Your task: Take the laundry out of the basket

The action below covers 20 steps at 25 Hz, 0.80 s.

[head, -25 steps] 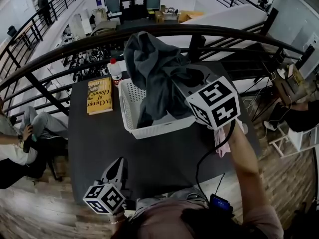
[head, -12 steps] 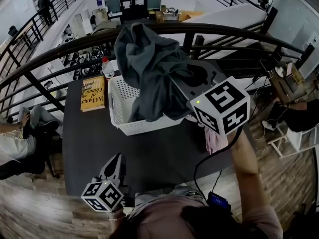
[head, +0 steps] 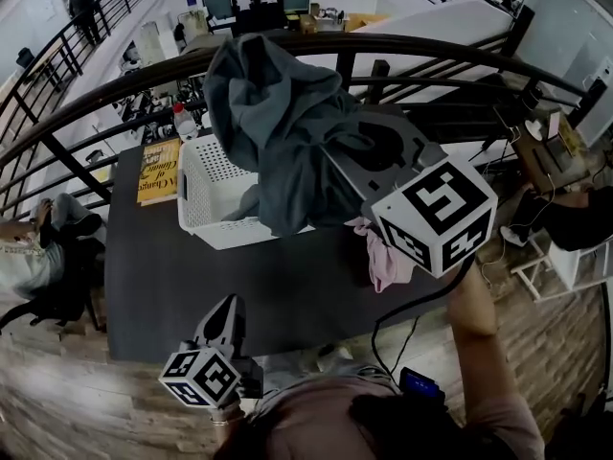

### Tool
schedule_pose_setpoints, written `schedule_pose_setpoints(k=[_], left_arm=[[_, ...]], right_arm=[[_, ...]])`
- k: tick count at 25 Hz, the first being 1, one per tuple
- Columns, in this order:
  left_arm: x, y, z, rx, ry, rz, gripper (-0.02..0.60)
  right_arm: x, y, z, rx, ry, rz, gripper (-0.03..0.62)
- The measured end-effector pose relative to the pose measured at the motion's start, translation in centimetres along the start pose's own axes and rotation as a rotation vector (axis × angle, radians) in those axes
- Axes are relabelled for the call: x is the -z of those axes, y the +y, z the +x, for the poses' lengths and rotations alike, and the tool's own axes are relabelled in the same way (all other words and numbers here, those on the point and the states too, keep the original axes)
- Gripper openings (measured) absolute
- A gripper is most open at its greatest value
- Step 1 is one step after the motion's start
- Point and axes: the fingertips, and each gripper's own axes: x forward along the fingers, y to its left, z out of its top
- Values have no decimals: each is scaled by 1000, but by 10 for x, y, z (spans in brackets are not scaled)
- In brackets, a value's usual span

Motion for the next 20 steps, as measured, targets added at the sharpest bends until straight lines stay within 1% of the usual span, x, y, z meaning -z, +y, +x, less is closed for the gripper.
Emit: schedule_pose_setpoints(k=[4, 8, 12, 17, 20], left_arm=[[9, -13, 2, 3, 9, 1, -3], [29, -42, 4, 2, 13, 6, -2], [32, -48, 4, 3, 16, 14, -3], [59, -84, 13, 3, 17, 27, -3], [70, -97, 17, 4, 18, 28, -3]], right_arm=[[2, -6, -13, -1, -7, 9, 95], [15, -20, -44, 2, -14, 21, 95], [18, -24, -53, 6, -13, 27, 95], [42, -45, -95, 14, -19, 42, 95], [51, -53, -109, 15, -19, 47, 95]])
